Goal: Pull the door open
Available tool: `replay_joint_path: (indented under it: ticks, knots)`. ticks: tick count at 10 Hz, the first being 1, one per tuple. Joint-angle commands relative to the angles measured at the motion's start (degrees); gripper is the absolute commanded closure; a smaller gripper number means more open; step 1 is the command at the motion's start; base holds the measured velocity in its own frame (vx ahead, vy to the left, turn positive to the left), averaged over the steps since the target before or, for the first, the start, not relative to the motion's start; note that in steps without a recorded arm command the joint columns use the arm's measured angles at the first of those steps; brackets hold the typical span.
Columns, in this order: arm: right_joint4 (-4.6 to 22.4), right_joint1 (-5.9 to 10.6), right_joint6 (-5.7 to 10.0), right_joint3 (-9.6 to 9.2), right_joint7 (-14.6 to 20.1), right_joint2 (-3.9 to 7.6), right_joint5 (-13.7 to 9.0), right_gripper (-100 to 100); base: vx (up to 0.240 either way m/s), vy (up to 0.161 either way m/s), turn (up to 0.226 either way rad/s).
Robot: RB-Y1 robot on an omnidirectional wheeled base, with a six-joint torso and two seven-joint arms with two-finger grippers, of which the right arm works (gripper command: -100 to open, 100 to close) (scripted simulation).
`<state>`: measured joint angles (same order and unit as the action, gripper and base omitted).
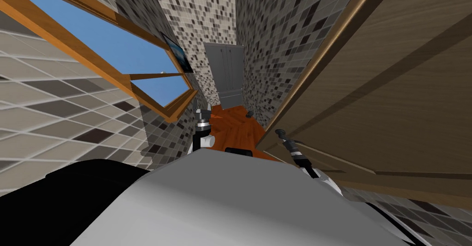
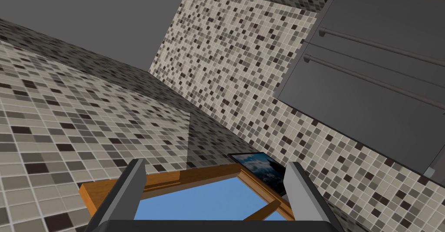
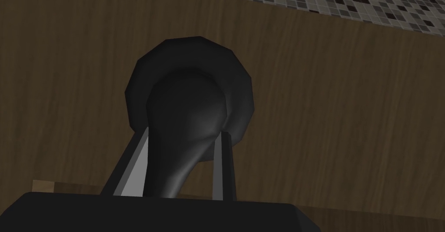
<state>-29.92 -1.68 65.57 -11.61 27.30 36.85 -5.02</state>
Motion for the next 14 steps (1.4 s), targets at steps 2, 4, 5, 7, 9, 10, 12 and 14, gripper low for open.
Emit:
replay_joint_path:
  ticks: [2, 4, 5, 7, 9, 10, 12, 14]
  knots:
    - [1.6, 0.40, 0.07, -1.15, -0.4, -1.32, 0.8, 100, 0.007, -0.002, 0.004]
    - [2.6, 0.40, 0.07, -1.15, -0.4, -1.32, 0.8, 100, 0.006, 0.012, 0.010]
    - [2.1, 0.40, 0.07, -1.15, -0.4, -1.32, 0.8, 100, -0.002, 0.009, -0.020]
    - [-1.7, 0.40, 0.07, -1.15, -0.4, -1.32, 0.8, 100, -0.012, -0.014, -0.019]
    - [-2.9, -0.20, 0.11, -1.16, -0.3, -1.31, 0.8, 100, -0.012, -0.021, 0.058]
    - [-2.0, 0.15, 0.11, -1.16, -0.3, -1.31, 0.8, 100, -0.002, 0.010, 0.011]
    - [-1.7, 0.39, 0.11, -1.16, -0.3, -1.31, 0.8, 100, -0.001, 0.010, 0.015]
    - [-1.7, 0.39, 0.11, -1.16, -0.3, -1.31, 0.8, 100, 0.007, 0.027, 0.035]
